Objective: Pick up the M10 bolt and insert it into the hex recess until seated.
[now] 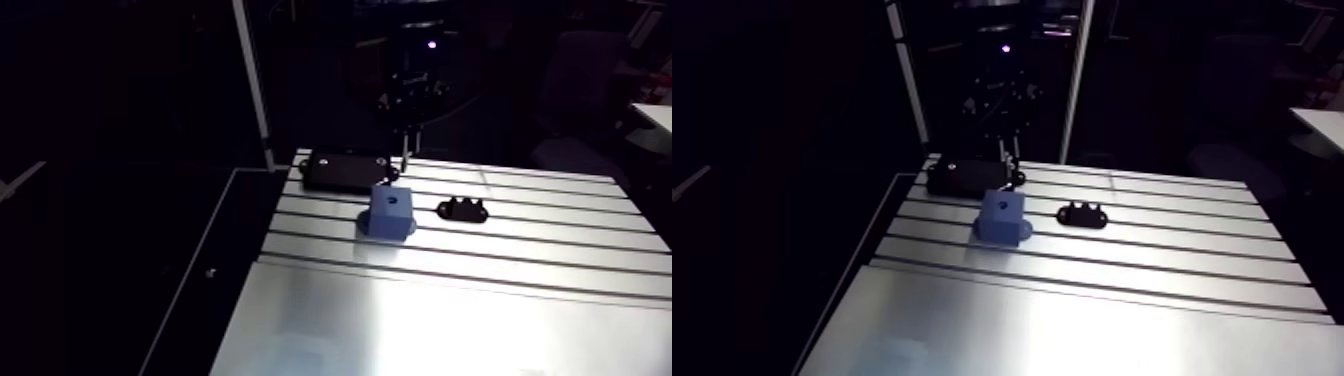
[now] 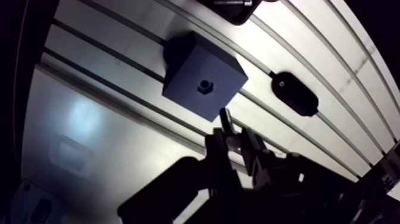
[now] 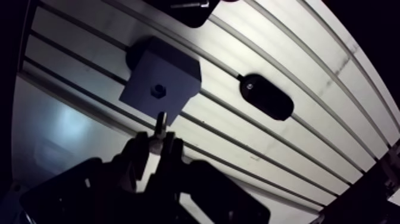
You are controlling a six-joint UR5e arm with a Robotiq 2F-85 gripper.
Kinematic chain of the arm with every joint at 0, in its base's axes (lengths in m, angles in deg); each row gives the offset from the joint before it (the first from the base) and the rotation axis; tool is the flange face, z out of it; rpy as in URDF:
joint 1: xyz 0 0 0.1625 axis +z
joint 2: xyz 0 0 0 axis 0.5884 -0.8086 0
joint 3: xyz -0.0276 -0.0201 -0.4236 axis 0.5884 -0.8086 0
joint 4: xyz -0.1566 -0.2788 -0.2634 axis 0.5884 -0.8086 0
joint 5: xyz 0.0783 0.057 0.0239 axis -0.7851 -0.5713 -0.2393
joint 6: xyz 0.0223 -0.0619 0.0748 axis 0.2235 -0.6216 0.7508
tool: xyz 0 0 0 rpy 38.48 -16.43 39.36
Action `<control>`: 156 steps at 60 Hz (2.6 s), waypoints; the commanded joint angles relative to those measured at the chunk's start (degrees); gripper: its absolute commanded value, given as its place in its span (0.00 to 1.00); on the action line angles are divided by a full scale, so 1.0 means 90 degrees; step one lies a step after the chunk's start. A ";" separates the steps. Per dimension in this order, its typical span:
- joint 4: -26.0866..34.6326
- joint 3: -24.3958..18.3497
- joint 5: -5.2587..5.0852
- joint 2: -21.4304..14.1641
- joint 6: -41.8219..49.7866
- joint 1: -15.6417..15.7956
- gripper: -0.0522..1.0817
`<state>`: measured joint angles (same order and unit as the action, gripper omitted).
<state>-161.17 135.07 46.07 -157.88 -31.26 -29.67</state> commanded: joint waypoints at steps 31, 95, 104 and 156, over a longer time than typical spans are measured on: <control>-0.0138 0.0011 0.0010 0.0343 0.0003 0.0102 0.89; -0.0384 0.0247 0.0010 0.0385 0.0013 0.0102 0.90; -0.0404 0.0255 0.0010 0.0393 0.0013 0.0102 0.90; -0.0489 0.0345 0.0010 0.0433 -0.0005 0.0102 0.89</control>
<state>-164.94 137.90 46.20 -154.02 -31.26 -28.75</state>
